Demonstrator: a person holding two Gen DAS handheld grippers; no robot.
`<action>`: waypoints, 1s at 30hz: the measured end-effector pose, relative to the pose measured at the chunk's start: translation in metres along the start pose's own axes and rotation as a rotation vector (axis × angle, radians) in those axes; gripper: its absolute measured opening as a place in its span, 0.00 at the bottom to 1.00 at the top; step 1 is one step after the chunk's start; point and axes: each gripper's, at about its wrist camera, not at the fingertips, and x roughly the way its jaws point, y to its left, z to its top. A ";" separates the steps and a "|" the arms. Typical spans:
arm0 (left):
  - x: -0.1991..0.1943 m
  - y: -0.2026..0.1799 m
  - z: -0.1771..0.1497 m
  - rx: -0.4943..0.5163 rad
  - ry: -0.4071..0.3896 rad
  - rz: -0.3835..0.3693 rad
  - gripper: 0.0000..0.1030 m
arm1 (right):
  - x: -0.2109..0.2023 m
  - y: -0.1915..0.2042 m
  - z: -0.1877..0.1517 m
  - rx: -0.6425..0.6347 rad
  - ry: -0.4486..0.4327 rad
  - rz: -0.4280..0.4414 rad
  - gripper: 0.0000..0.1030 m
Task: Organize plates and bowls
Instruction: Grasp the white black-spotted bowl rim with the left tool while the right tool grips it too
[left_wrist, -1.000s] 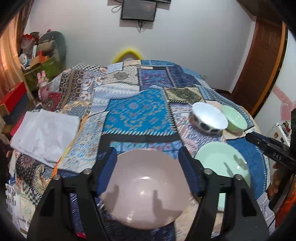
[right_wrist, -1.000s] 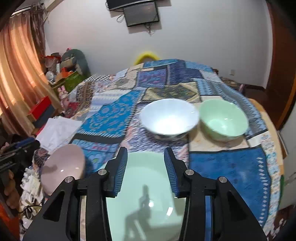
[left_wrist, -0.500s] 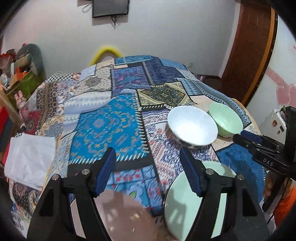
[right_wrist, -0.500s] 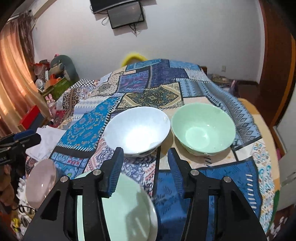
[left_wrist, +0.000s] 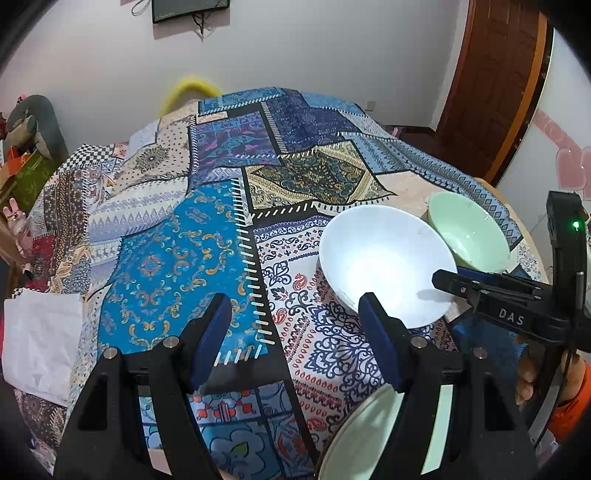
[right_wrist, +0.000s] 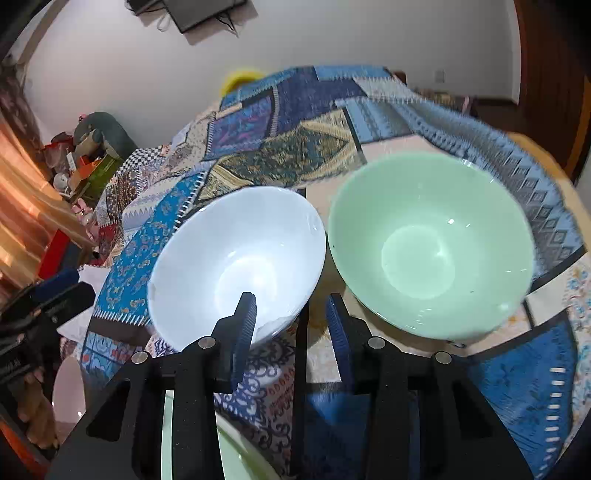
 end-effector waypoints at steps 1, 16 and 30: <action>0.003 0.000 0.000 0.004 0.005 0.000 0.69 | 0.003 -0.001 0.001 0.004 0.006 0.002 0.35; 0.035 0.000 0.004 0.005 0.066 0.004 0.69 | 0.017 0.009 0.005 -0.094 0.054 0.036 0.25; 0.073 0.003 -0.002 -0.011 0.204 0.044 0.27 | 0.023 0.039 0.004 -0.234 0.103 0.103 0.25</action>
